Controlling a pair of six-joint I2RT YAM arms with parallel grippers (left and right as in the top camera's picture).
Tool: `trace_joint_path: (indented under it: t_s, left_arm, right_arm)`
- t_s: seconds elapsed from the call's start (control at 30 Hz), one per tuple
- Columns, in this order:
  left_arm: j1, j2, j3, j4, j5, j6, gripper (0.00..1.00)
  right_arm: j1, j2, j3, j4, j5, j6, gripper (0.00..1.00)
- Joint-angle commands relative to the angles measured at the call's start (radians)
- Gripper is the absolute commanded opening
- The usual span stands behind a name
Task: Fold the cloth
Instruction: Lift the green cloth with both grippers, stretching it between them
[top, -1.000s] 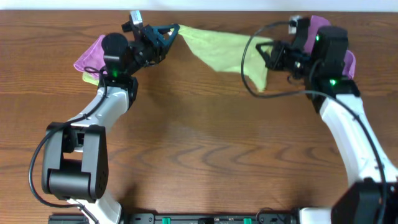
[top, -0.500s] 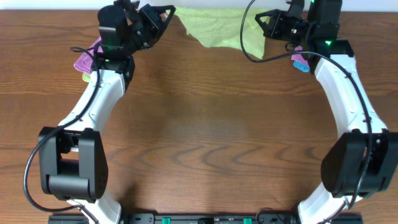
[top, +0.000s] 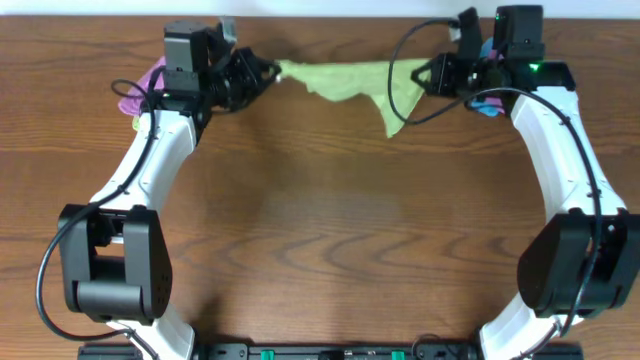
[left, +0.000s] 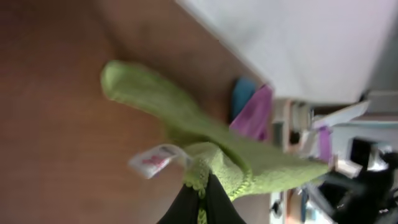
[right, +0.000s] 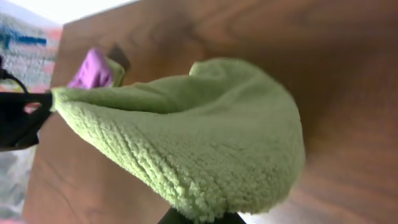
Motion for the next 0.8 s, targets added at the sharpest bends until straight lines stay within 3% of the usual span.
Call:
trace_joint_path:
  t_s: [0.0, 0.13, 0.43, 0.63, 0.77]
  left_arm:
    - [0.009, 0.002, 0.009, -0.097, 0.008, 0.135, 0.06]
    - [0.006, 0.002, 0.007, -0.281, 0.008, 0.238, 0.06]
    - [0.005, 0.002, 0.007, -0.538, 0.01, 0.392, 0.06]
    - [0.006, 0.0, 0.007, -0.626, 0.015, 0.457, 0.06]
    - [0.006, -0.002, 0.008, -0.511, 0.063, 0.397, 0.06]
  right_arm:
    - [-0.016, -0.001, 0.018, -0.043, 0.017, -0.06, 0.01]
    - [-0.009, -0.001, 0.018, -0.176, 0.016, -0.135, 0.01]
    - [0.021, -0.001, -0.024, -0.372, 0.042, -0.274, 0.01]
    - [0.077, -0.001, -0.1, -0.345, 0.003, -0.314, 0.01]
    - [0.088, -0.001, -0.069, -0.179, 0.103, -0.297, 0.01]
